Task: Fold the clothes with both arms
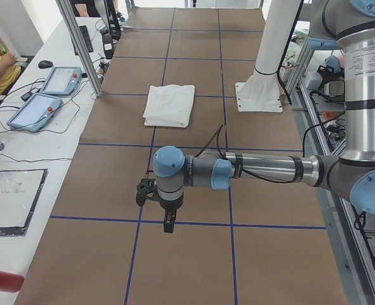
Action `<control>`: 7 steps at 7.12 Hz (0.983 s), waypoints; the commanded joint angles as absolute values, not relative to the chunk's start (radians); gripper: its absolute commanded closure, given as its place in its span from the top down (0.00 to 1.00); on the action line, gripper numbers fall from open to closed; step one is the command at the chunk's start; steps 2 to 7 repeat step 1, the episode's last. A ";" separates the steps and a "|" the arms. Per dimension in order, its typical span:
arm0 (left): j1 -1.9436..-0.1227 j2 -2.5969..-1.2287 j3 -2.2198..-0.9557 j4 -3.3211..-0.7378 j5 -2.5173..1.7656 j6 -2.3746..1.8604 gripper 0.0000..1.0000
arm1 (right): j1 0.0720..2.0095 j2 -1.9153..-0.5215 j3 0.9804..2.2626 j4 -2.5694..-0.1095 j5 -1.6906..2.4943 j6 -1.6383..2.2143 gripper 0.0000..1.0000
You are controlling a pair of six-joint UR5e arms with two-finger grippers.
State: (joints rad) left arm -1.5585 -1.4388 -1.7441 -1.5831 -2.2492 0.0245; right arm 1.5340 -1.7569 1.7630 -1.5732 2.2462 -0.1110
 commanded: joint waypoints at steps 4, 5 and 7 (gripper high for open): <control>-1.557 -1.440 -1.744 -1.583 -2.249 0.025 1.00 | 1.534 -1.756 1.766 -1.568 2.238 -0.118 1.00; -1.557 -1.440 -1.744 -1.583 -2.249 0.025 1.00 | 1.534 -1.756 1.766 -1.568 2.238 -0.118 1.00; -1.557 -1.440 -1.744 -1.583 -2.249 0.025 1.00 | 1.534 -1.756 1.766 -1.568 2.238 -0.118 1.00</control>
